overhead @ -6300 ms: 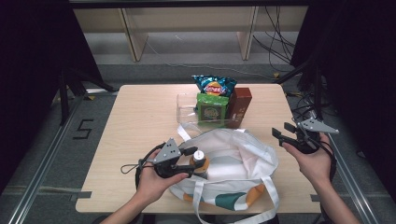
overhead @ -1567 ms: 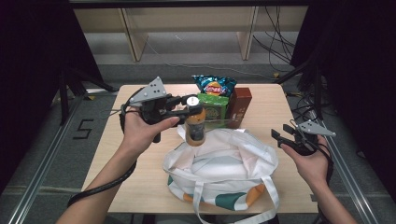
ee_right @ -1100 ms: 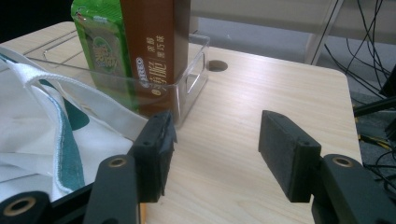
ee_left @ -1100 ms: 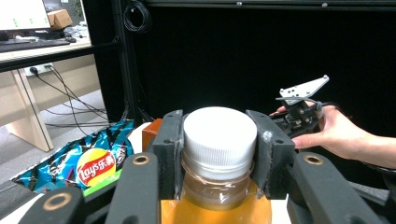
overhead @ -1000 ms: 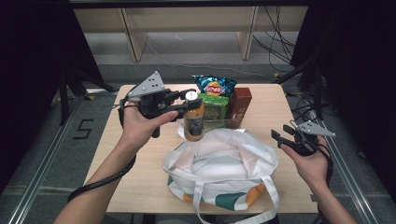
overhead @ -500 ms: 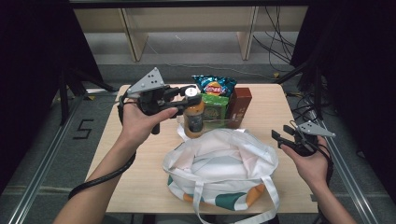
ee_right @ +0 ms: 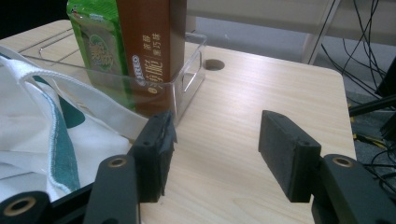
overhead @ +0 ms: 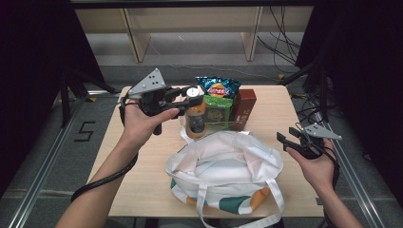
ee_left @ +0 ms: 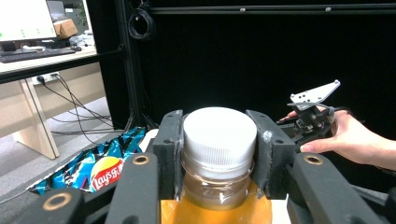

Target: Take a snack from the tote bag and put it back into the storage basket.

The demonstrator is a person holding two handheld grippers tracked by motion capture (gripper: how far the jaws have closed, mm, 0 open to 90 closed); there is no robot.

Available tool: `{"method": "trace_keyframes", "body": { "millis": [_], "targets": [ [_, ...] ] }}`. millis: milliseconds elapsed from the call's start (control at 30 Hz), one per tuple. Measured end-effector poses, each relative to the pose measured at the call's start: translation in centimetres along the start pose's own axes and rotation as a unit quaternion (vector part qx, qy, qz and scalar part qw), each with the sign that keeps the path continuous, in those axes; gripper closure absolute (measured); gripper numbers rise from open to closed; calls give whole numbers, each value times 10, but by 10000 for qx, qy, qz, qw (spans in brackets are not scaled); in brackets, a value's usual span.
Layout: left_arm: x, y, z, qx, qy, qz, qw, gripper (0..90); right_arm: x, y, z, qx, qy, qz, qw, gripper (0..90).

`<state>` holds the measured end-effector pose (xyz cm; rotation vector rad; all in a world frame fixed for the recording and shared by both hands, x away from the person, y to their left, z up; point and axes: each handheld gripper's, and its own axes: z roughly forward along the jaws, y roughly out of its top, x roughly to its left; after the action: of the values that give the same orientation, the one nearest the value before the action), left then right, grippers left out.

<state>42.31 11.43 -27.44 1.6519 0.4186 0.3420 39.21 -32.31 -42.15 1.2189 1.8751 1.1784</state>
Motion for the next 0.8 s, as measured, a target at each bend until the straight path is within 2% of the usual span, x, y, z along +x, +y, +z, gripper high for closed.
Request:
{"method": "trace_keyframes", "body": {
  "millis": [200,433,533,667,800],
  "targets": [
    [3,-1,1,62,47,119,9999,589,1,0,0,12,3,49,10000,458],
    [11,-7,2,56,107,52,9999,589,1,-1,-1,43,-7,90,9999,458],
    [15,-9,3,66,132,63,9999,589,3,0,-1,80,81,174,9998,458],
    [18,-12,4,86,150,80,9998,589,2,0,-1,49,26,62,10000,458],
    [20,-13,5,102,191,89,9997,589,3,-1,0,-27,-38,94,9999,458]
  ]
}}
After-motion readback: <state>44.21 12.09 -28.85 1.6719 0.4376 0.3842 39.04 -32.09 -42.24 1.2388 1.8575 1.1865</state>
